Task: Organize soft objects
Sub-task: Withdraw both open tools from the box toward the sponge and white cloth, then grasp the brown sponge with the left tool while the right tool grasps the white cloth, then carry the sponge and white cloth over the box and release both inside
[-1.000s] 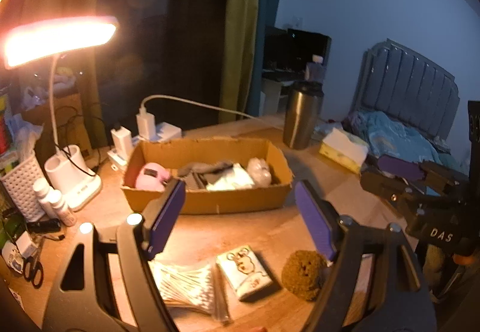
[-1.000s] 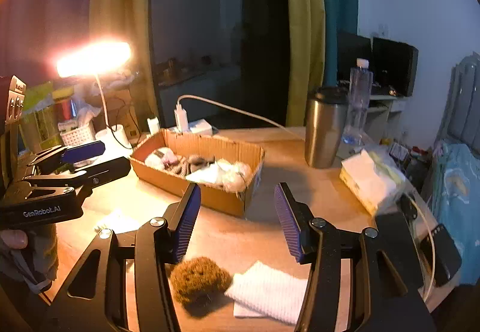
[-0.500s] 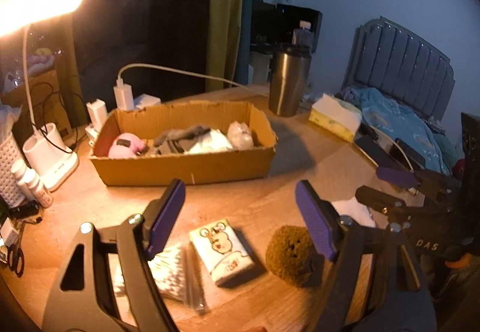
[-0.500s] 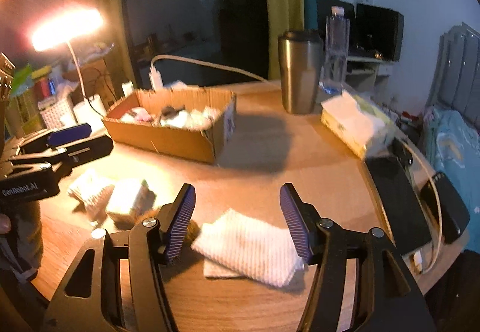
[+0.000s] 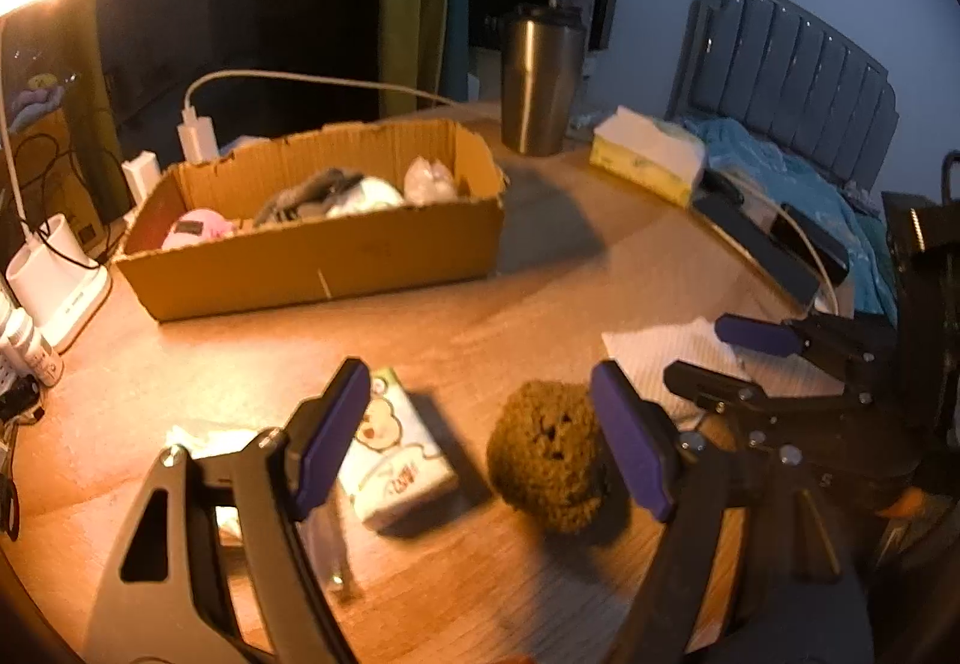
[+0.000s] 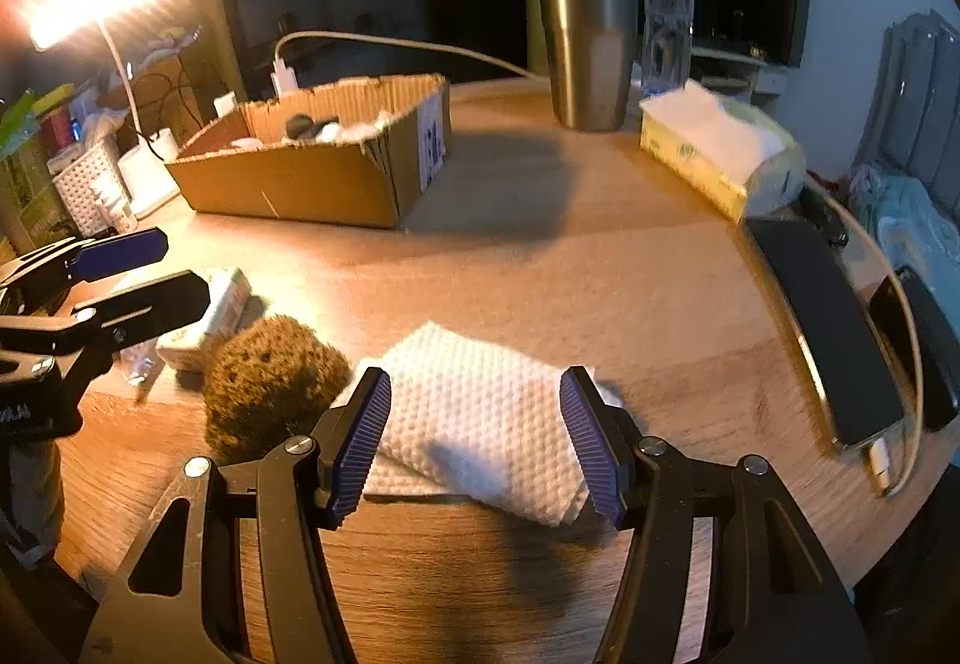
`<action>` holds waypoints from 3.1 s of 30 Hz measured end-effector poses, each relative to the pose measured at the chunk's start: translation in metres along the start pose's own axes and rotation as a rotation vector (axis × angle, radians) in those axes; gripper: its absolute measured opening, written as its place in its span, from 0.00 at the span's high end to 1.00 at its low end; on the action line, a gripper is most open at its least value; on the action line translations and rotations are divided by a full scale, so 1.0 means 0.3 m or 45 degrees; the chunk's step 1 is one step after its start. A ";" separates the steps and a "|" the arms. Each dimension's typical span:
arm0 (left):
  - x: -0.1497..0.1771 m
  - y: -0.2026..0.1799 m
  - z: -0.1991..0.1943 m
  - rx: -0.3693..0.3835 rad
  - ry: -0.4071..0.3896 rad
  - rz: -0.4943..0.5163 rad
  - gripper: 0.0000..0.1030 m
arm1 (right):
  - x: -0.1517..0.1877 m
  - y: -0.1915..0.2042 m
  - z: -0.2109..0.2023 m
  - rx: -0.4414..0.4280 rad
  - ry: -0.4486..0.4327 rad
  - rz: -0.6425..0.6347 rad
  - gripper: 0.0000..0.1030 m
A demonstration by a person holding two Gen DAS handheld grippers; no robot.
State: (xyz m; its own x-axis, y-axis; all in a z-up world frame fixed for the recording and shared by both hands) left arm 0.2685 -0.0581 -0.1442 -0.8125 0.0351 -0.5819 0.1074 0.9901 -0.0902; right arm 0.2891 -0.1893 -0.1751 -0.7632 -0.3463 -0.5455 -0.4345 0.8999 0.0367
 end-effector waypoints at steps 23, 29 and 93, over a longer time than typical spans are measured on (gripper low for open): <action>0.049 -0.119 0.153 -0.034 0.164 0.127 0.25 | 0.055 -0.040 0.033 0.047 -0.038 -0.071 0.73; 0.065 -0.126 0.182 -0.024 0.188 0.139 0.27 | 0.057 -0.064 0.027 0.037 -0.042 -0.049 0.83; -0.145 0.383 -0.268 -0.137 -0.303 -0.178 0.51 | -0.340 0.353 -0.201 -0.056 -0.333 -0.330 0.86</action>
State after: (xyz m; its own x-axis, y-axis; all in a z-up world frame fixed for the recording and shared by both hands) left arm 0.2702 0.0650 -0.0641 -0.6566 -0.1226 -0.7442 -0.0678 0.9923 -0.1036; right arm 0.2921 -0.0748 -0.0649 -0.4798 -0.4767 -0.7365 -0.6218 0.7770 -0.0979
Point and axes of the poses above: each gripper's, at about its wrist camera, not at the fingertips, and z roughly the way its jaws point, y to its left, x to its underside, the point moved 8 cm from there along z, roughly the way its jaws point, and after that the axes turned 11 degrees about y, right-handed, at the moved point
